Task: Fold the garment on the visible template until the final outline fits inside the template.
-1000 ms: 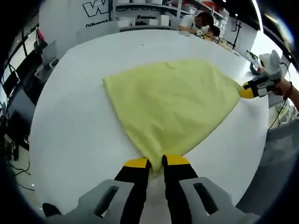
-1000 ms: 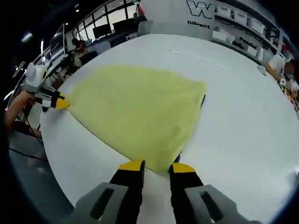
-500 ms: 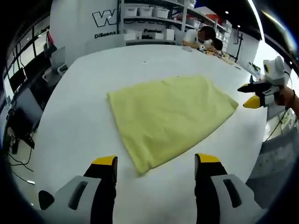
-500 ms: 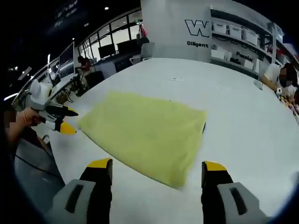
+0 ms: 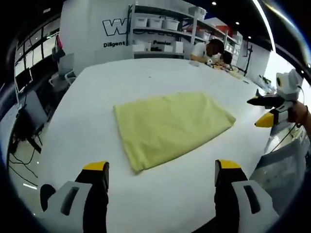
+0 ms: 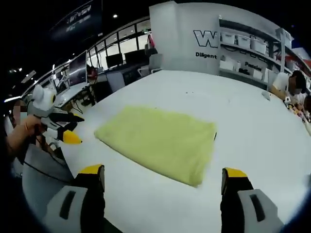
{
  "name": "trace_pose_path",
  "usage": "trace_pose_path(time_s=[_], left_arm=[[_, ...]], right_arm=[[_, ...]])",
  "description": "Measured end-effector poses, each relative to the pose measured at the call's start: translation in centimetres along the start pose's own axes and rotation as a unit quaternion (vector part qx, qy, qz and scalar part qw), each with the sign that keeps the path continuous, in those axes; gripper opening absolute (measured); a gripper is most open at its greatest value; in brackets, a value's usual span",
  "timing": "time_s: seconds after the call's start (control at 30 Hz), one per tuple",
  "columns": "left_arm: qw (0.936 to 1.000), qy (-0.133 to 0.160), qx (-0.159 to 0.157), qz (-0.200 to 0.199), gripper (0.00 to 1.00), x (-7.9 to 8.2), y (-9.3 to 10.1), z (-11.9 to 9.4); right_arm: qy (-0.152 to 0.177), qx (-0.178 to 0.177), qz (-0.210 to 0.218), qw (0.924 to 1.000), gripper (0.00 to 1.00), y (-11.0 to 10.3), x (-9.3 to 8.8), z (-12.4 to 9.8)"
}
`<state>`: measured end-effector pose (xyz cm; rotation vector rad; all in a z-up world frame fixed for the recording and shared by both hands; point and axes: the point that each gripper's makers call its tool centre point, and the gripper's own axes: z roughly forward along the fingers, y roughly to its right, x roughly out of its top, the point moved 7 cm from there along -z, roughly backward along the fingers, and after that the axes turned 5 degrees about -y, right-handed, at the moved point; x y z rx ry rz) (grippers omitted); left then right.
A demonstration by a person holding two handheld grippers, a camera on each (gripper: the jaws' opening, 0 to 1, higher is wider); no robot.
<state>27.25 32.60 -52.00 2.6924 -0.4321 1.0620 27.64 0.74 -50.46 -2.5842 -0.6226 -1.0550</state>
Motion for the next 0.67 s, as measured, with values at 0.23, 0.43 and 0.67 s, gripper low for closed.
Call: trace_pose_path(time_s=[0.23,0.43,0.67], left_arm=[[1.0,0.0,0.002,-0.006,0.99,-0.3,0.3,-0.7],[1.0,-0.003,0.001,-0.008,0.99,-0.6,0.5,-1.0],[1.0,-0.009,0.002,-0.002,0.99,-0.9,0.6,-1.2]], right_arm=[[0.006,0.005,-0.005,1.0,0.99,-0.7,-0.3,-0.9],[0.01,0.002,-0.007,0.9999,0.99,-0.7,-0.3,-1.2],[0.008,0.001,-0.005,1.0,0.99,-0.4,-0.6,-1.4]])
